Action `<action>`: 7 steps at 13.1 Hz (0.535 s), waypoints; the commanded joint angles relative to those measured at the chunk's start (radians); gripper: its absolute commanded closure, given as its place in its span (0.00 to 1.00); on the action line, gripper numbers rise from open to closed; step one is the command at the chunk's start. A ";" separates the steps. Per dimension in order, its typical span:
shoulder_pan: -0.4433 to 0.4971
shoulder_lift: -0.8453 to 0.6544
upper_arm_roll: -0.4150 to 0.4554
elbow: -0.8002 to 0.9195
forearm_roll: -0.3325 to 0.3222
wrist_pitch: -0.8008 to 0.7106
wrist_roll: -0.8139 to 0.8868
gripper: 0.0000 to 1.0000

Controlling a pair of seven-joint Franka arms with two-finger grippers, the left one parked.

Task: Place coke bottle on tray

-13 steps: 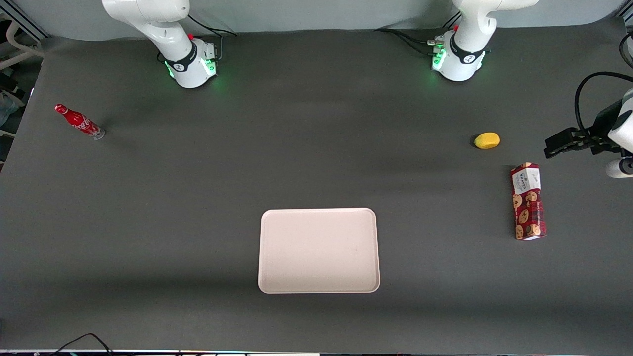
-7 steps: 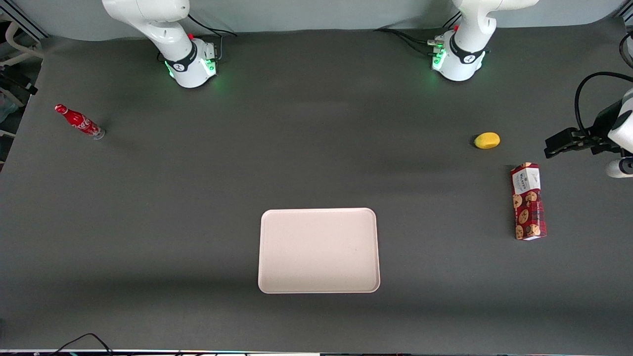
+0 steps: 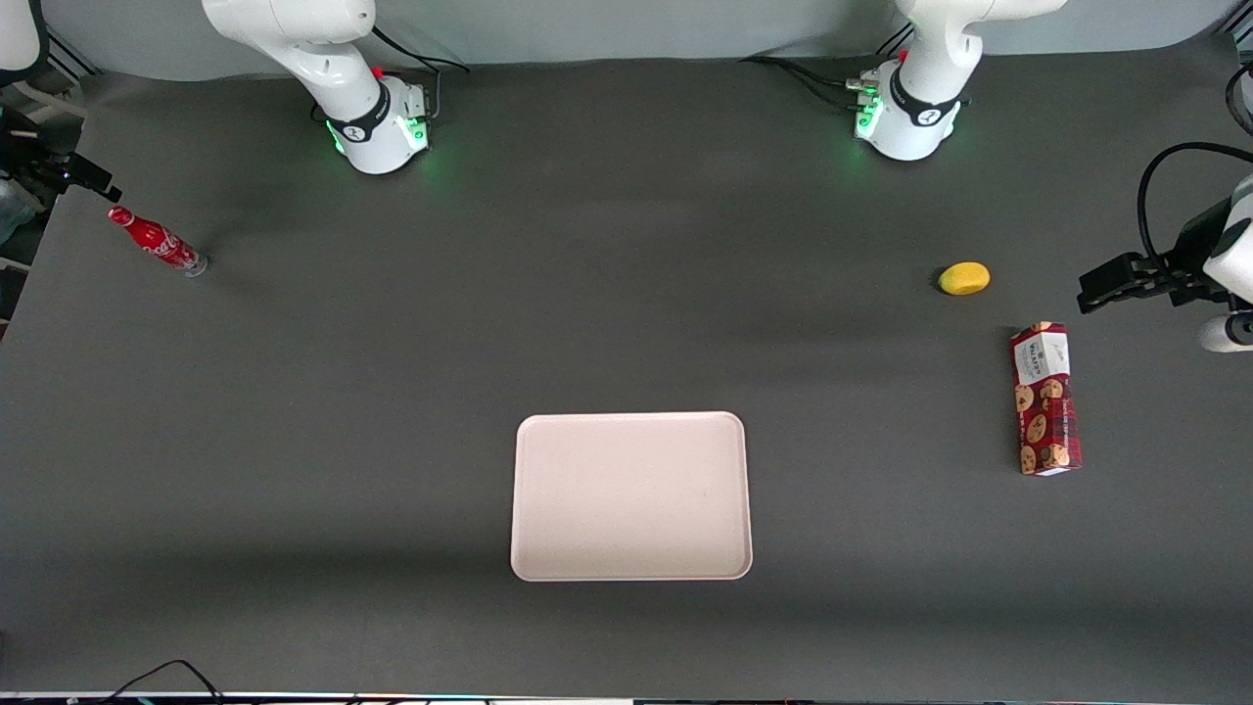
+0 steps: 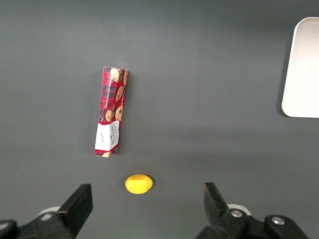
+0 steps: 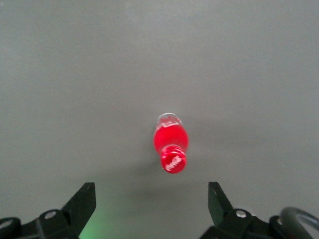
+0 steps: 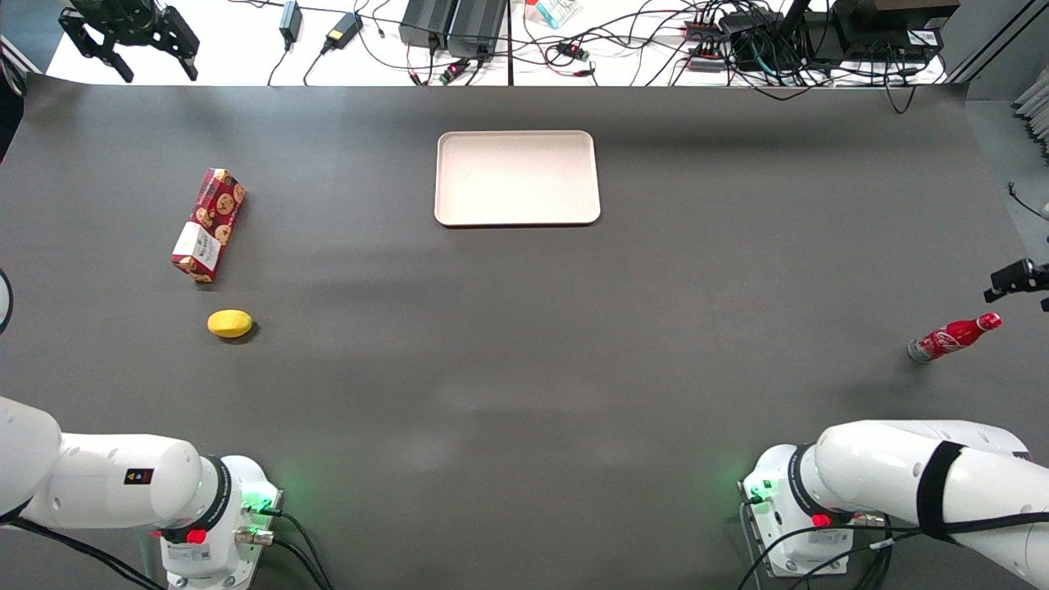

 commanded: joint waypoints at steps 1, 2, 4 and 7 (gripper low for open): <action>0.024 -0.008 -0.098 -0.036 -0.072 0.080 0.017 0.00; 0.025 -0.008 -0.110 -0.036 -0.072 0.080 0.020 0.00; 0.082 -0.008 -0.186 -0.038 -0.071 0.095 0.020 0.00; 0.140 -0.008 -0.233 -0.040 -0.071 0.129 0.022 0.00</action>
